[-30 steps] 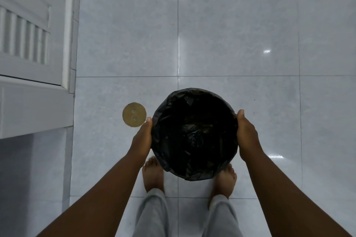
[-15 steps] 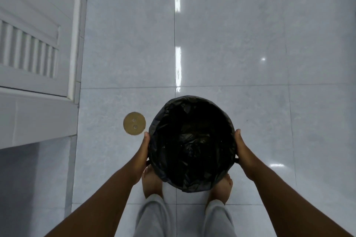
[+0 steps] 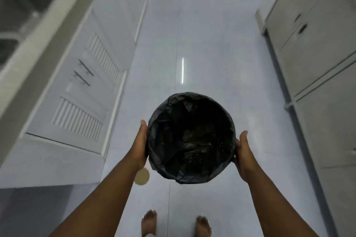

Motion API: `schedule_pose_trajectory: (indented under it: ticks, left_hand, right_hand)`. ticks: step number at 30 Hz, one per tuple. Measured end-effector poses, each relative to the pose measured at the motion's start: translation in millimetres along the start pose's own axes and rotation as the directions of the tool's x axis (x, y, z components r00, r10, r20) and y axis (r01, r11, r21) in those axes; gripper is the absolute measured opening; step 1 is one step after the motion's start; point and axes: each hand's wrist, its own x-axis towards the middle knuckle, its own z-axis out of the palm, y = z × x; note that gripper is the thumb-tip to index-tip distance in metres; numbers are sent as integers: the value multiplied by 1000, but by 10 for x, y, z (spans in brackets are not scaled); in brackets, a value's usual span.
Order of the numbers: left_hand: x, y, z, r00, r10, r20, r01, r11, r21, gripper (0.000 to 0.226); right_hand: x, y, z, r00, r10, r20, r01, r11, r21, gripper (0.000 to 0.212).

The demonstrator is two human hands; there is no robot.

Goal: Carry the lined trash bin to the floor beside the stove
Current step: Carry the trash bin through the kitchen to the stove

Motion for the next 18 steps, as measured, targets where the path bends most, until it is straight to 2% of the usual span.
schedule_pose_trajectory:
  ticks: [5, 10, 14, 18]
  left_hand:
    - [-564, 968, 382, 972, 237, -8, -237, 970, -52, 79]
    - [-669, 1808, 600, 925, 379, 21, -377, 923, -77, 79]
    - [-312, 2326, 721, 889, 458, -1, -453, 880, -144, 71]
    - [122, 2846, 787, 901, 432, -50, -435, 893, -115, 52]
  right_hand:
    - [-552, -1251, -83, 972, -233, -22, 231, 972, -50, 94]
    - [-686, -2211, -86, 894, -444, -59, 441, 896, -55, 75]
    - [-423, -2735, 11, 836, -543, -87, 542, 840, -33, 36]
    - [-29, -3184, 178, 848, -521, -93, 520, 853, -43, 31]
